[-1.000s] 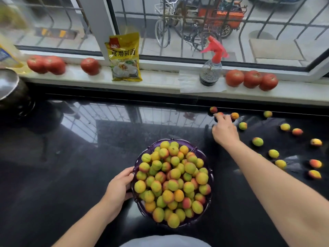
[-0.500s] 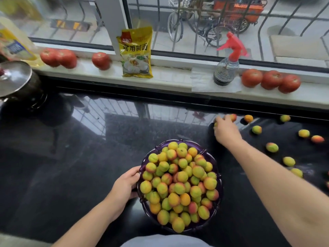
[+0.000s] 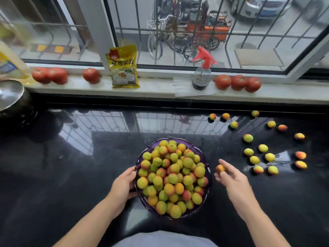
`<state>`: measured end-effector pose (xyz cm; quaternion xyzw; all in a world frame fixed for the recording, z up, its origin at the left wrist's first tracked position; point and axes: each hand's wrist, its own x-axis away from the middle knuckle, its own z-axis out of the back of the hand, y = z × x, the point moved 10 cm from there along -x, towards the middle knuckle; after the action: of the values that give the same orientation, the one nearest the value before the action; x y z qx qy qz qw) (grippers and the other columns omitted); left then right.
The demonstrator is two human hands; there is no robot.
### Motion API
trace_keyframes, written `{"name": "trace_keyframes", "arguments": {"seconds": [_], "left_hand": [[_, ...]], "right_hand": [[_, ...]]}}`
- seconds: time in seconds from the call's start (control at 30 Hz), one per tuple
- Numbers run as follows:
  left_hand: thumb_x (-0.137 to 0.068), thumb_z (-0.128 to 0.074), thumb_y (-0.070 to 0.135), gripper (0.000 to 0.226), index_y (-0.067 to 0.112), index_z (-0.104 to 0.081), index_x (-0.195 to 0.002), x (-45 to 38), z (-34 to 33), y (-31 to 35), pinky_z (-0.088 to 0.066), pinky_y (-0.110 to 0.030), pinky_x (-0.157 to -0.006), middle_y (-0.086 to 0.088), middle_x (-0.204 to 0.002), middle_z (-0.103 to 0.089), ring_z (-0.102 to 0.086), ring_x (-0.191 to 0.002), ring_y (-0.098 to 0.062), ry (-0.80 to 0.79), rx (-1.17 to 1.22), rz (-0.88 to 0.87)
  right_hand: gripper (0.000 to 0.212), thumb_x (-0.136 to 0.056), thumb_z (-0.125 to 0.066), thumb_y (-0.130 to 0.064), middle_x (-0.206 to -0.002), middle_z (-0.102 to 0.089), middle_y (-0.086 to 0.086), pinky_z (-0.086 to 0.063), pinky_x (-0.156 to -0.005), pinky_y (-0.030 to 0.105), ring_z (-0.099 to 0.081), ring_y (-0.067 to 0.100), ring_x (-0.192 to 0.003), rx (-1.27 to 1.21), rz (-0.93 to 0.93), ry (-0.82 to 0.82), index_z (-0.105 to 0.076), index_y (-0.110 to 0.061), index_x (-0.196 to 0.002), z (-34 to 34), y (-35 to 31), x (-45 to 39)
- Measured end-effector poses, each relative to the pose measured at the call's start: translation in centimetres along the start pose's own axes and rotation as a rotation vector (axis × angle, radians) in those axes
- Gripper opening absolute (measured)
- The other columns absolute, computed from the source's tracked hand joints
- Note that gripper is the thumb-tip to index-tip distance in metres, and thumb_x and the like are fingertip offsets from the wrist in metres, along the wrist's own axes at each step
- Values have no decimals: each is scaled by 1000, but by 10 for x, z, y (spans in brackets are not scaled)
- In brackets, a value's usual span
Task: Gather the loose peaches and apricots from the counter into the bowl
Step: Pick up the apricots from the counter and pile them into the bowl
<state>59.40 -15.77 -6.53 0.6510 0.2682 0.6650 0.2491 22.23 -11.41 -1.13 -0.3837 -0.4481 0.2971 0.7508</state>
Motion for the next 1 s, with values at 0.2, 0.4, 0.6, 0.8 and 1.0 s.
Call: {"name": "trace_keyframes", "arguments": {"seconds": [0.2, 0.4, 0.6, 0.8, 1.0], "left_hand": [[-110, -42, 19, 32, 27, -72, -119, 5, -3, 1, -52, -54, -100, -2, -110, -80, -75, -98, -24, -11, 3, -8], [-110, -41, 20, 32, 29, -72, -114, 11, -4, 2, -55, -44, -91, 2, -102, -81, -75, -94, -20, -15, -8, -10], [-111, -41, 21, 32, 30, -72, -114, 11, -3, 3, -54, -52, -99, -2, -106, -81, -74, -98, -24, -14, -4, -14], [-111, -39, 23, 33, 27, -71, -119, 6, -4, 1, -56, -48, -92, -2, -108, -80, -73, -104, -28, -31, -15, -25], [-111, -40, 23, 33, 26, -71, -120, 1, -4, -2, -58, -45, -88, -3, -110, -80, -74, -105, -28, -41, 1, -34]], "right_hand": [[39, -93, -71, -15, -114, -63, -18, -53, -92, 28, -62, 2, -101, 395, 433, -138, -65, -34, -125, -61, -73, 35], [32, -91, -70, -33, -116, -60, -15, -41, -101, 31, -47, 11, -110, 833, 808, -247, -66, -29, -122, -153, -110, 59], [25, -93, -65, -37, -106, -63, -11, -36, -113, 41, -49, 18, -104, 1012, 878, -208, -70, -28, -115, -175, -105, 56], [24, -99, -54, -39, -109, -62, -9, -24, -119, 42, -45, 19, -108, 1085, 888, -202, -68, -26, -112, -174, -103, 54], [30, -100, -51, -41, -117, -60, -9, -22, -122, 40, -45, 17, -116, 1033, 871, -228, -64, -27, -123, -172, -102, 53]]}}
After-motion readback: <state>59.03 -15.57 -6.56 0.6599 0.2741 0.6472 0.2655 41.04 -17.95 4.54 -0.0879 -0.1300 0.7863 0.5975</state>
